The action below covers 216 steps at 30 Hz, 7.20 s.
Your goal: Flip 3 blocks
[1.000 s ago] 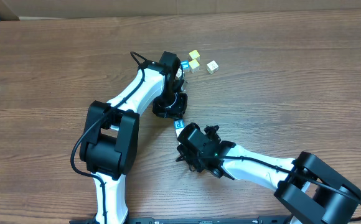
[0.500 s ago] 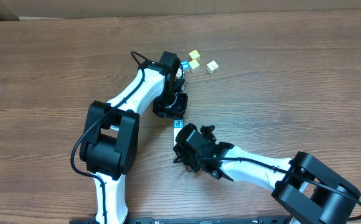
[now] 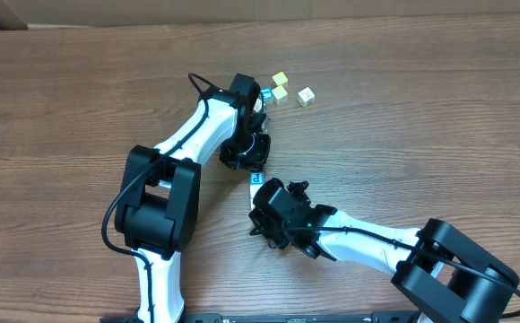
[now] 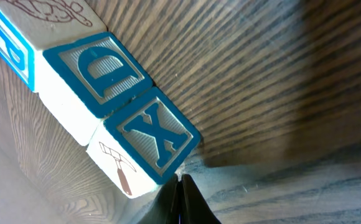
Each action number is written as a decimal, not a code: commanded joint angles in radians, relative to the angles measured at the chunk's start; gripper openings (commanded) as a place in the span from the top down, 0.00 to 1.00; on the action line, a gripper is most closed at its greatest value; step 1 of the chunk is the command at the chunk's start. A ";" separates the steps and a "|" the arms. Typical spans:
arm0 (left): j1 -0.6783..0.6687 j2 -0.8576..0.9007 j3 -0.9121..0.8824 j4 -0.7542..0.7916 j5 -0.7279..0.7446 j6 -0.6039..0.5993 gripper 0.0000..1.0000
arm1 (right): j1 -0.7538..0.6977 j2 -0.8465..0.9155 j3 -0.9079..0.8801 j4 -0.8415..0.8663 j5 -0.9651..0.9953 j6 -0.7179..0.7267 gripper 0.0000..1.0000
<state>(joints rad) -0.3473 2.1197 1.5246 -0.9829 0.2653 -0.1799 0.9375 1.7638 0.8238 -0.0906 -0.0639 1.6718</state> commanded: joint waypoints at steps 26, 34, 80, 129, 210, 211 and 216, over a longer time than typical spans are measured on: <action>0.224 -0.009 0.257 -0.146 -0.113 -0.180 0.96 | -0.231 -0.232 0.209 -0.438 -0.102 -0.752 0.96; 0.277 -0.009 0.247 -0.277 -0.115 -0.156 0.96 | -0.464 -0.232 0.211 -0.583 -0.210 -0.985 0.96; 0.131 -0.009 -0.115 -0.126 0.200 0.053 0.96 | -0.374 0.010 0.211 -0.307 -0.200 -1.123 0.96; 0.261 -1.030 -0.666 0.084 -0.034 -0.276 0.96 | -0.338 0.259 0.646 -0.483 -0.194 -1.310 0.96; -0.105 -0.629 -0.917 0.608 0.038 -0.823 0.96 | -0.309 0.335 0.642 -0.510 -0.289 -1.358 0.96; -0.105 -0.629 -0.917 0.608 0.038 -0.823 0.96 | -0.309 0.335 0.642 -0.510 -0.296 -1.358 0.96; -0.105 -0.629 -0.917 0.608 0.038 -0.823 0.96 | -0.309 0.335 0.642 -0.530 -0.297 -1.358 0.96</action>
<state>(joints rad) -0.4511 1.4837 0.6128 -0.3767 0.3038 -0.9932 0.6235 2.1017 1.4628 -0.6136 -0.3313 0.3363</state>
